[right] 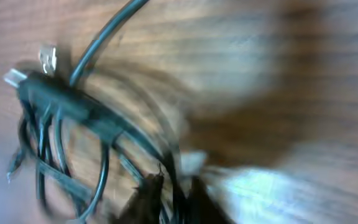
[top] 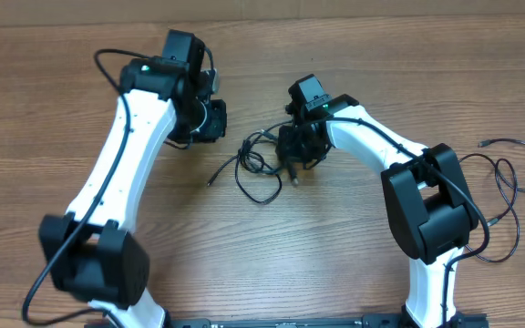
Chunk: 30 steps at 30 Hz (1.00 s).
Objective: Untangle cables
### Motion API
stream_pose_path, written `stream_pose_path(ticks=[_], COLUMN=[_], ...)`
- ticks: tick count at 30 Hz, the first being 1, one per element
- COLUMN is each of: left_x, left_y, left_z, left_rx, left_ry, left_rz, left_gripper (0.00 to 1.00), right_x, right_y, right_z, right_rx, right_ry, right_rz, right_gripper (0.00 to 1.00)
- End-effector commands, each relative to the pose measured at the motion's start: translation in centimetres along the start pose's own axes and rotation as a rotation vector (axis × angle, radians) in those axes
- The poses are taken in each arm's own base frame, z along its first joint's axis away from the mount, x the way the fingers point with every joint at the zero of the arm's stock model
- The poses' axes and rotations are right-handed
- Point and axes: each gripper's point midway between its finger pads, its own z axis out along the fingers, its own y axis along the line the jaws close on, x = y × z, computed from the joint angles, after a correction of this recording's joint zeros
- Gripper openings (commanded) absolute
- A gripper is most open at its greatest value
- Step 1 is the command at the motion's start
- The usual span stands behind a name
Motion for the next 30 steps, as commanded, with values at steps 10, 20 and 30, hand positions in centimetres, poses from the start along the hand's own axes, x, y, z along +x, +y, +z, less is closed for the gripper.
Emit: stream_pose_path(ticks=[10, 20, 30], left_x=[0.6, 1.6, -1.0], left_y=[1.1, 1.1, 0.7], left_z=[8.1, 12.8, 14.5], left_rx=[0.001, 0.057, 0.085], left_ry=[0.186, 0.305, 0.202], left_rz=[-0.125, -0.172, -0.126], left_gripper=[0.23, 0.04, 0.06], right_x=[-2.2, -0.8, 5.1], right_y=[3.8, 2.5, 2.0], right_z=[-3.7, -0.7, 2.1], right_rx=[-0.096, -0.075, -0.037], right_ry=[-0.033, -0.001, 0.16], right_rz=[-0.082, 0.006, 0.042], right_gripper=[0.56, 0.48, 0.49])
